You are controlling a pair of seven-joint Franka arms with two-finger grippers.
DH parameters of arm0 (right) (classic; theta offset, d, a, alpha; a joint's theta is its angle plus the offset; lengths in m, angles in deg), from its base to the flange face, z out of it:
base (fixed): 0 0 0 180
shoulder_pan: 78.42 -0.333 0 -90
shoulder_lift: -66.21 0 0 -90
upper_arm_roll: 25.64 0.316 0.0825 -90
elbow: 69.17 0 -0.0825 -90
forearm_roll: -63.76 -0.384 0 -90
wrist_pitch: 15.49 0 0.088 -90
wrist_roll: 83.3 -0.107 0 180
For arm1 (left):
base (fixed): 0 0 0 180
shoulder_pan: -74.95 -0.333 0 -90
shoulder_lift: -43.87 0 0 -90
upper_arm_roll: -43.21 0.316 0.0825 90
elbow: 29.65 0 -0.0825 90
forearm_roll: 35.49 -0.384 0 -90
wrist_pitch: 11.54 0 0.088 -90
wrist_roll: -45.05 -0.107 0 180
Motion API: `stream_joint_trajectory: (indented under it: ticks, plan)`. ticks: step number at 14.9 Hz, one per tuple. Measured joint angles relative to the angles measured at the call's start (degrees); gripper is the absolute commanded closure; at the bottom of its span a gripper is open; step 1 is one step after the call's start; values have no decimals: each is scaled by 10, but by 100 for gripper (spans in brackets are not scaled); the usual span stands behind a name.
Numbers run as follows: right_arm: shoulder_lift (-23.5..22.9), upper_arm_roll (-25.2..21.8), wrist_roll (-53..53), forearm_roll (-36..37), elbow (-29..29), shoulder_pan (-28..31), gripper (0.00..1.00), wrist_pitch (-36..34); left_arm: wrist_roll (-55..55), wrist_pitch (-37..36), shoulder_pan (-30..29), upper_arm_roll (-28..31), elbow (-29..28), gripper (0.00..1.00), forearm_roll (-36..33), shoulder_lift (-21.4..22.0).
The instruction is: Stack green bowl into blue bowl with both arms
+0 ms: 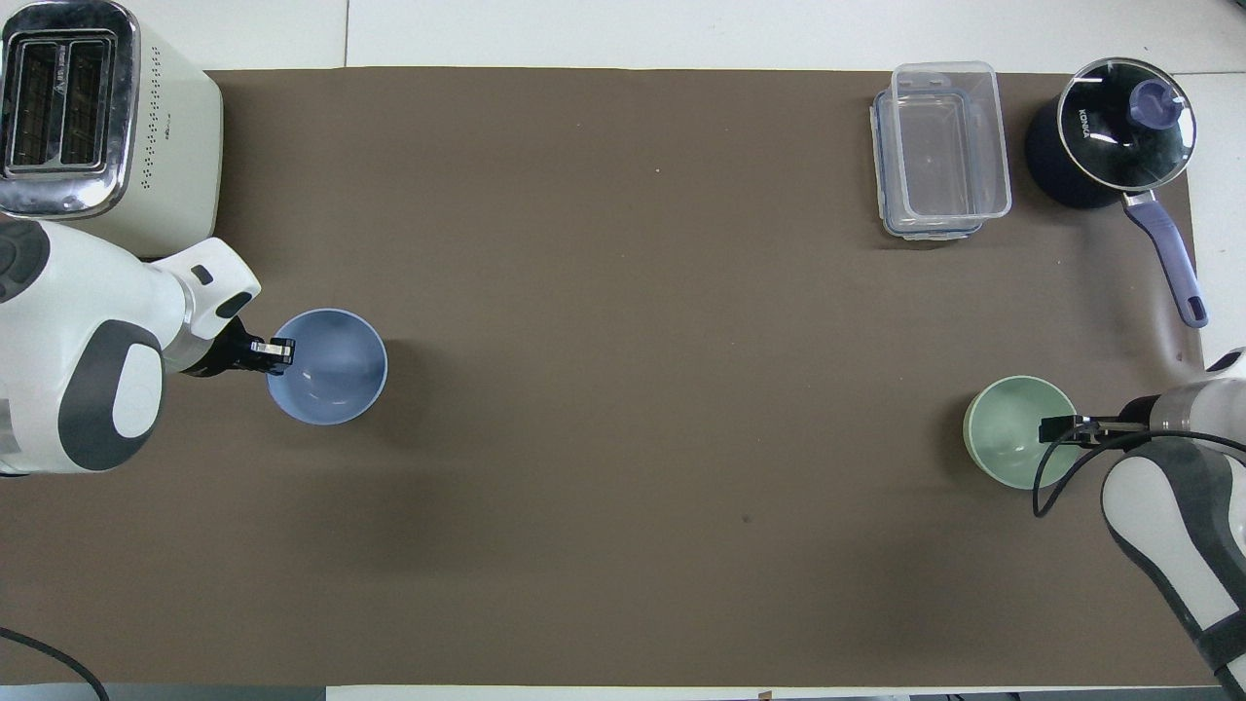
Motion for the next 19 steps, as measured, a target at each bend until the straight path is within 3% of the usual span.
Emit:
stream_joint_trajectory:
  ticks: [3,5,6,7,10,16,17,18,19]
  plan:
    - [0,0,0,0,11,0,36,29,124,-39,87,-4,78,100,35,-25]
    - [0,0,0,0,26,0,47,49,204,-25,162,-7,81,100,44,-37]
    - [0,1,0,0,31,0,85,55,240,-8,195,-8,78,100,51,-44]
    - [0,1,0,0,33,0,100,57,266,10,223,-8,76,100,59,-52]
    - [1,1,0,0,33,0,100,58,292,41,269,-8,71,100,69,-70]
    - [13,2,14,-5,18,0,100,52,314,92,305,-8,57,100,71,-105]
    - [13,2,16,-5,4,0,100,36,318,98,311,-8,57,47,71,-111]
    - [13,2,18,-5,-18,-1,100,10,319,100,314,-8,57,0,71,-114]
    - [14,3,18,-5,-43,-2,100,-17,319,101,315,-8,57,0,71,-115]
